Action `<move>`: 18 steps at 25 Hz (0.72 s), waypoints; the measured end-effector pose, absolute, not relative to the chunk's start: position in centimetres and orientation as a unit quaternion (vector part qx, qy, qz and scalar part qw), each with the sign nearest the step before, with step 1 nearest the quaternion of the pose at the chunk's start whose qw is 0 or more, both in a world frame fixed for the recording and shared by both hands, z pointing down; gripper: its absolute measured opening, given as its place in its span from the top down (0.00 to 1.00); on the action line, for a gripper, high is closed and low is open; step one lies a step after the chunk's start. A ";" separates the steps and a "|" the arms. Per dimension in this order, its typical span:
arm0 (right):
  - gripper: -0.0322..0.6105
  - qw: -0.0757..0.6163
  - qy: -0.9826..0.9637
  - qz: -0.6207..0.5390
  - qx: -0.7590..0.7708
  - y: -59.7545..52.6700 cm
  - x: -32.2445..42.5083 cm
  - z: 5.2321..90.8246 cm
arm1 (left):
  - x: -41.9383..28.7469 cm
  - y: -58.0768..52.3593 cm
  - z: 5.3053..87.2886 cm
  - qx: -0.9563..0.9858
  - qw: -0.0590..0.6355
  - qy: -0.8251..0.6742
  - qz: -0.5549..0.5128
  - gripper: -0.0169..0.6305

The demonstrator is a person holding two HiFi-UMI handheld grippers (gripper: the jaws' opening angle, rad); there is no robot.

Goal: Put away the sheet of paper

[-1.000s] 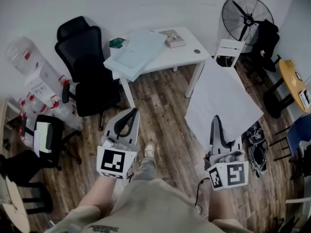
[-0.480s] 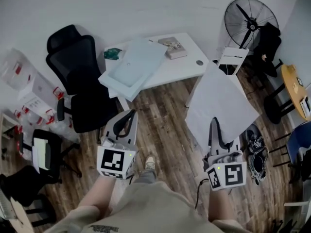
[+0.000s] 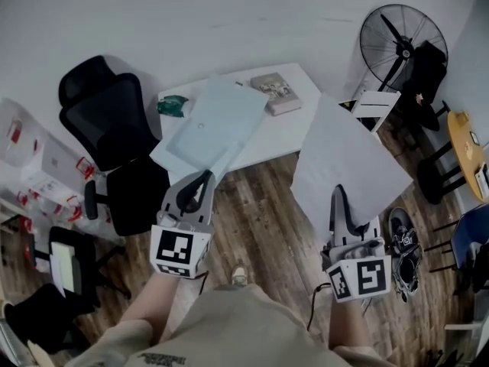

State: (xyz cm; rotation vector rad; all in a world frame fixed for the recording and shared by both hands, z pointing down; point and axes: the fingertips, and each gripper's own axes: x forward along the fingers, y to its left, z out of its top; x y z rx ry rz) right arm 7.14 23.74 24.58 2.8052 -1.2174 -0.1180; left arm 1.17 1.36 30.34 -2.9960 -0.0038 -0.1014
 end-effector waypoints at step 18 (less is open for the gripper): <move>0.92 0.057 -0.427 -0.026 0.902 14.4 17.6 27.7 | 9.3 -6.1 33.7 -0.996 0.057 0.015 -0.060 0.94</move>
